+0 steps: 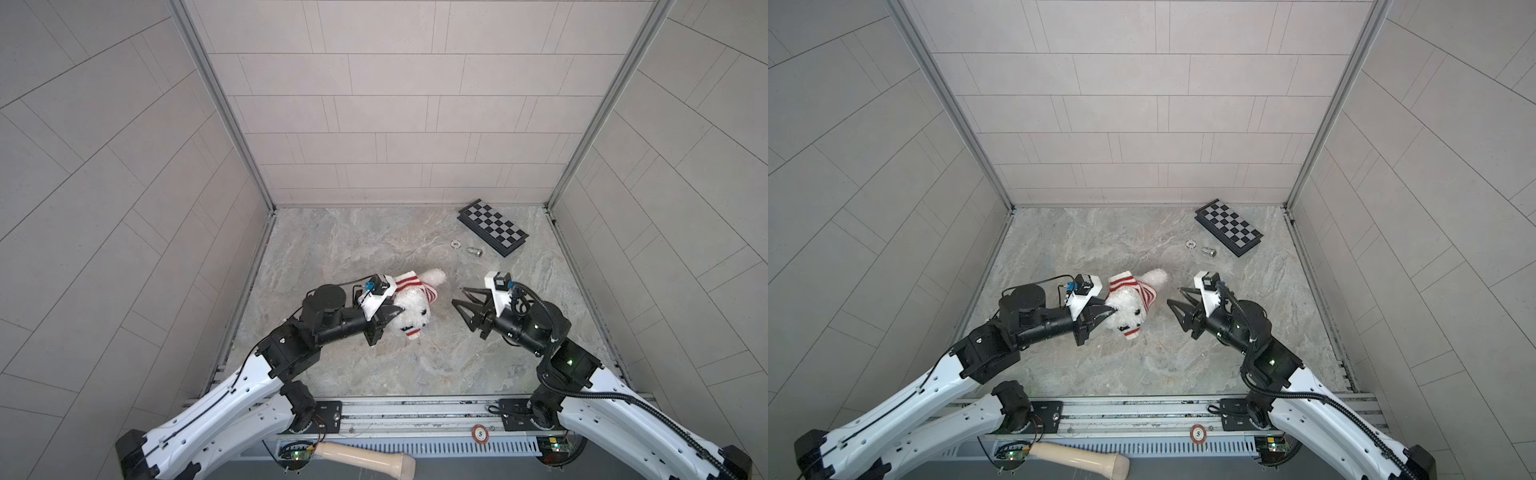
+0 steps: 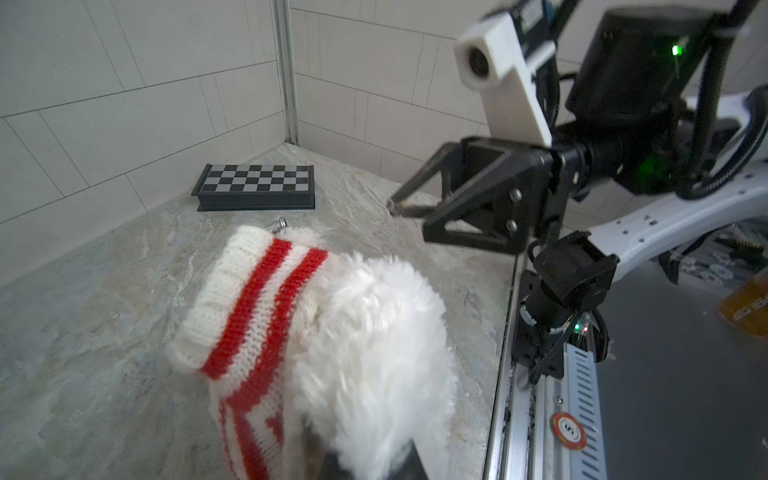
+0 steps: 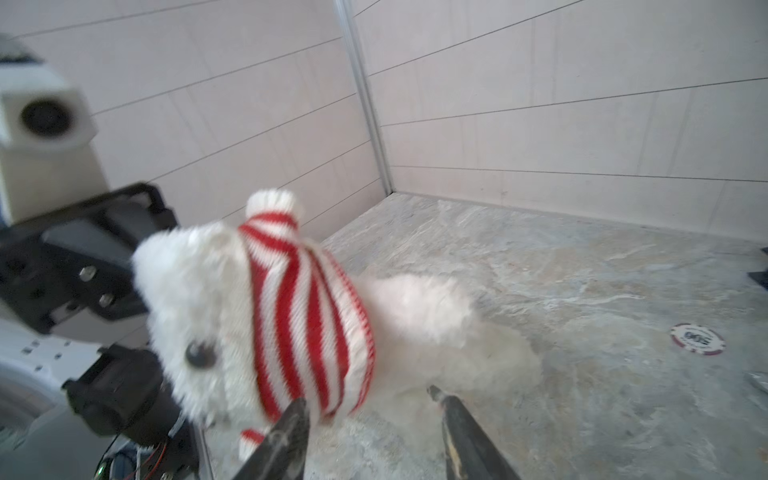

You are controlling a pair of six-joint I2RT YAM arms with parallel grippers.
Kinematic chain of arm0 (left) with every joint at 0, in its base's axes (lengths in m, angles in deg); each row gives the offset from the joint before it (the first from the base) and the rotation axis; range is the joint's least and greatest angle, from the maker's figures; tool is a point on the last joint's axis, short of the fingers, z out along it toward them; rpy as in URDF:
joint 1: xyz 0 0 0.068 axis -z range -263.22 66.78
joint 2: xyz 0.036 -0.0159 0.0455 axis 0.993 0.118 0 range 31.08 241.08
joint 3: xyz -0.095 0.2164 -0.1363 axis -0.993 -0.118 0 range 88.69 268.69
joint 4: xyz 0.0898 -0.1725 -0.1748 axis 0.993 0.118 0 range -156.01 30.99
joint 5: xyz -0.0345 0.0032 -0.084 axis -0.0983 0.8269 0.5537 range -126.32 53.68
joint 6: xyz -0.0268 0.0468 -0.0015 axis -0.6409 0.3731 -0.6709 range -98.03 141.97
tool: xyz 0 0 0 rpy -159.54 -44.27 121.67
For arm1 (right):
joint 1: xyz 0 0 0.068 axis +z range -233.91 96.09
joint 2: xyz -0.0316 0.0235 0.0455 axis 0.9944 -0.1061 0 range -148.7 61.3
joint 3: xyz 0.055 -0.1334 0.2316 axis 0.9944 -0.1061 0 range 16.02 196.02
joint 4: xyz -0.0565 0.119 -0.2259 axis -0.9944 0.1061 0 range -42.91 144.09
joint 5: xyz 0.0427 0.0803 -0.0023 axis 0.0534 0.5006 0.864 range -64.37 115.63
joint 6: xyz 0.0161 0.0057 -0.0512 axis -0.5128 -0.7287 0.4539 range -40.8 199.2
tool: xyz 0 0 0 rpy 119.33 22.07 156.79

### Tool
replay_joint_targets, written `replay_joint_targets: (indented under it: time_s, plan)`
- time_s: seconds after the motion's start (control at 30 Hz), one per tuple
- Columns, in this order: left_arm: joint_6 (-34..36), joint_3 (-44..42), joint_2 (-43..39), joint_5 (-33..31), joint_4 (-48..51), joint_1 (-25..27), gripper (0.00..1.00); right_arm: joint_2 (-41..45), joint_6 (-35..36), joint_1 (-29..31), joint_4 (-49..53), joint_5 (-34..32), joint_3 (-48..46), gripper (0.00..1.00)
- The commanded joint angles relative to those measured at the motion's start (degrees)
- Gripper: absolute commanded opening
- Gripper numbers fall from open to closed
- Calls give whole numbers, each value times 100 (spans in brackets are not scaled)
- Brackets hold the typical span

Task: Dress the teddy bear

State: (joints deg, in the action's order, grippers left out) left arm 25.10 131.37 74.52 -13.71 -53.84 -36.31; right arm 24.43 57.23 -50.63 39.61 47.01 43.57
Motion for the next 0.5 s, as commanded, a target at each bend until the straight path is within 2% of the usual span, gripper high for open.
replay_joint_targets:
  time_s: [0.0, 0.13, 0.3, 0.47]
  plan:
    - [966, 437, 132, -94, 403, 234, 0, -637, -659, -512, 68, 1278, 293, 54]
    - [1141, 409, 241, -187, 481, 299, 0, -1067, -788, -507, -70, 1736, 434, 55]
    - [1197, 408, 379, -277, 484, 380, 0, -1344, -801, -465, -52, 2151, 515, 46]
    - [1249, 391, 457, -302, 533, 397, 0, -1576, -609, -163, 239, 2166, 681, 44]
